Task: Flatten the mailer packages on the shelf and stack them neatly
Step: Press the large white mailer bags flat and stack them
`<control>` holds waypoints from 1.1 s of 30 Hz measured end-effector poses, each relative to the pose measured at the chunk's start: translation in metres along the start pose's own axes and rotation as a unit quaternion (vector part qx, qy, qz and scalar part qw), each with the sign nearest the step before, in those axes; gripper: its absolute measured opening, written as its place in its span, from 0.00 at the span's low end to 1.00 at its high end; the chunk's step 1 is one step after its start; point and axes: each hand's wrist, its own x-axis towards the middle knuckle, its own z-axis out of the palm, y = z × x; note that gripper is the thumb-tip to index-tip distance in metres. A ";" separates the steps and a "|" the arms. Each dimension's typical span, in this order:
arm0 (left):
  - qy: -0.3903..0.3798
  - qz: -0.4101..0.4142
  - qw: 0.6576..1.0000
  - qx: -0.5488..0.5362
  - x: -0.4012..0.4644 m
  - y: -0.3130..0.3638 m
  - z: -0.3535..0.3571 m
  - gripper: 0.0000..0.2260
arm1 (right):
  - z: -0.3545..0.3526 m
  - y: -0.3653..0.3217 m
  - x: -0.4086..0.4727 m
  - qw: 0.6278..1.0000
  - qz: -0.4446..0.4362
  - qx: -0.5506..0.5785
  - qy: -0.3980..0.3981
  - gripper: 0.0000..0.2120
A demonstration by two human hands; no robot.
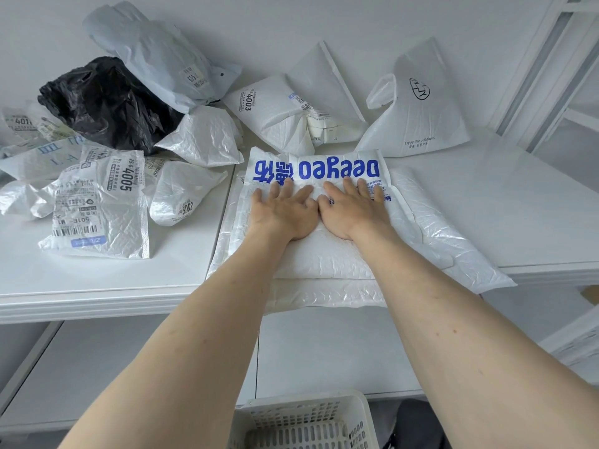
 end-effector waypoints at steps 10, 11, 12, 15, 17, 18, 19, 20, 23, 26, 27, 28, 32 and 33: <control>-0.006 0.001 1.000 0.006 0.000 0.000 0.001 0.24 | 0.000 0.000 -0.001 1.000 0.000 0.007 -0.010 0.27; -0.007 0.001 1.000 0.007 0.000 0.000 0.001 0.24 | 0.000 0.001 -0.001 1.000 0.000 0.008 -0.011 0.27; -0.006 0.001 1.000 0.008 0.000 0.000 0.001 0.24 | 0.000 0.001 -0.001 1.000 0.000 0.010 -0.011 0.27; -0.005 0.001 1.000 0.007 0.001 -0.001 0.001 0.24 | 0.000 0.001 0.000 1.000 -0.001 0.008 -0.010 0.27; -0.005 0.001 1.000 0.006 0.001 -0.001 0.001 0.25 | 0.001 0.001 0.000 1.000 0.000 0.009 -0.010 0.27; -0.006 0.001 1.000 0.006 0.000 0.000 0.001 0.24 | 0.001 0.002 0.000 1.000 0.000 0.010 -0.011 0.27; -0.007 0.001 1.000 0.005 0.000 0.000 0.002 0.24 | 0.002 0.002 0.000 1.000 0.000 0.011 -0.011 0.27; -0.007 0.001 1.000 0.006 0.000 0.000 0.002 0.25 | 0.001 0.002 0.000 1.000 0.000 0.010 -0.011 0.27; -0.010 -0.001 1.000 0.003 0.002 -0.001 0.002 0.25 | 0.002 0.002 0.000 1.000 -0.001 0.011 -0.014 0.27; -0.014 -0.001 1.000 0.000 0.003 -0.001 0.002 0.24 | 0.002 0.002 0.002 1.000 0.001 0.008 -0.018 0.27; -0.014 0.001 1.000 -0.002 0.003 -0.001 0.002 0.24 | 0.002 0.002 0.002 1.000 0.002 0.006 -0.019 0.27; -0.013 0.002 1.000 -0.002 0.003 -0.001 0.002 0.24 | 0.002 0.002 0.002 1.000 0.003 0.005 -0.021 0.27; -0.016 0.005 1.000 -0.022 0.003 -0.003 0.003 0.24 | 0.002 0.003 0.003 1.000 0.005 0.008 -0.030 0.27; -0.018 0.005 0.999 -0.039 0.002 -0.004 0.002 0.24 | 0.001 0.003 0.001 0.999 0.000 0.014 -0.032 0.27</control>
